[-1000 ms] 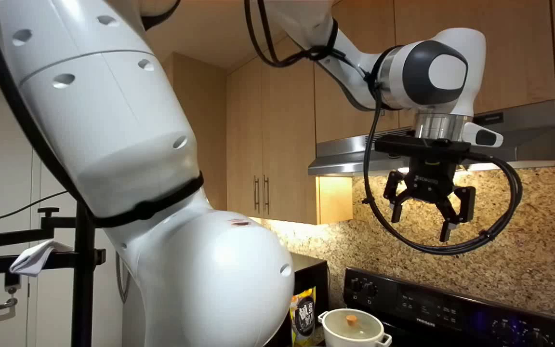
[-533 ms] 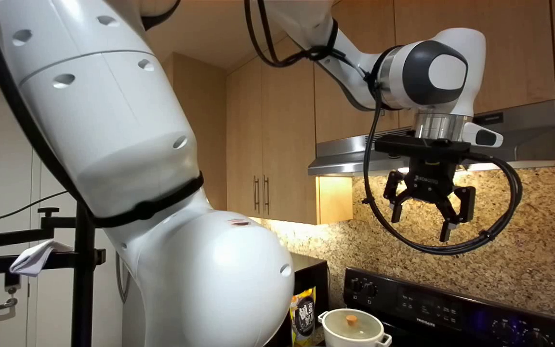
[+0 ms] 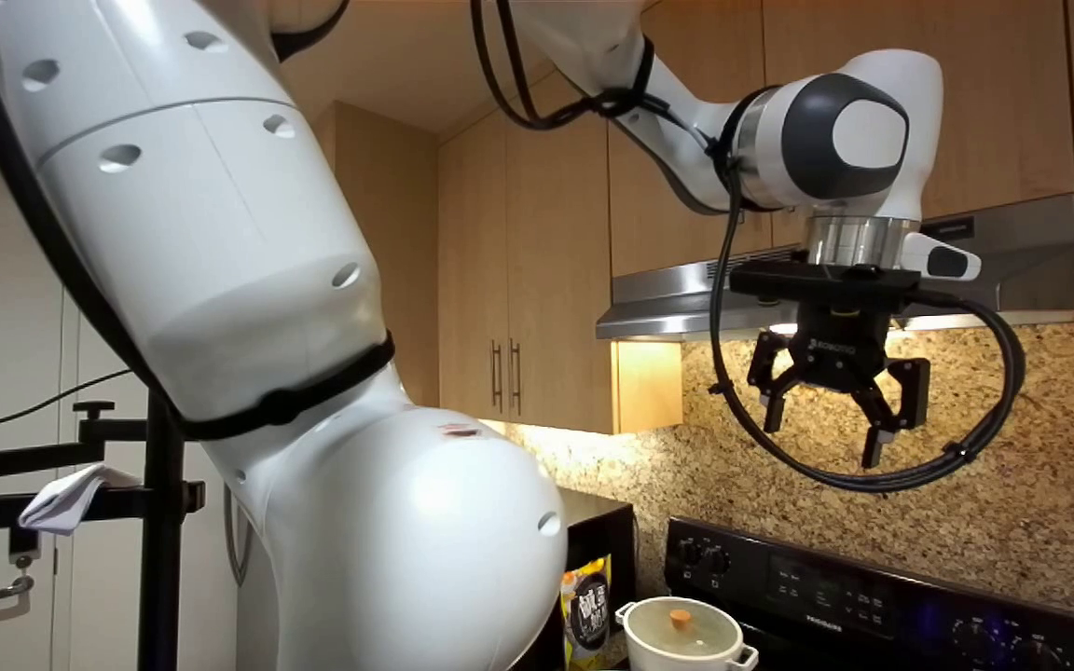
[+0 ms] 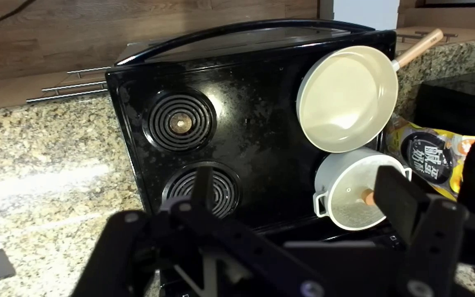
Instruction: Turn off the light above the stove
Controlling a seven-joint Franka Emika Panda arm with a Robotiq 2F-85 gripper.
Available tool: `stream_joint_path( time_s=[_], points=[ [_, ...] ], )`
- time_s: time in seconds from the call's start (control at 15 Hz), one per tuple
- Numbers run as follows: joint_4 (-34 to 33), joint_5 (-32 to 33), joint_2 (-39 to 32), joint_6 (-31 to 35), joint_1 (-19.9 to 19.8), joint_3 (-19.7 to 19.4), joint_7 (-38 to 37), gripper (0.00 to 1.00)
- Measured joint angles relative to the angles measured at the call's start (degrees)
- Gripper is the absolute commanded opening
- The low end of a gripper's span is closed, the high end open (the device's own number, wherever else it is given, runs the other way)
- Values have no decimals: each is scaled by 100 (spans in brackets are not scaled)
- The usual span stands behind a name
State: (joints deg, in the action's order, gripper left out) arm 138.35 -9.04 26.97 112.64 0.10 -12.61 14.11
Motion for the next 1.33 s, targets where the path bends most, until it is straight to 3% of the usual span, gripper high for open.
stream_joint_path(
  time_s=[0.27,0.6,1.13,1.33],
  points=[
    [8,388,126,163,-96,58,18,100],
    [60,785,298,902,-105,189,53,100],
    [74,1138,315,3198,-72,513,111,100],
    [-68,1196,305,3722,-74,674,87,100]
  ],
)
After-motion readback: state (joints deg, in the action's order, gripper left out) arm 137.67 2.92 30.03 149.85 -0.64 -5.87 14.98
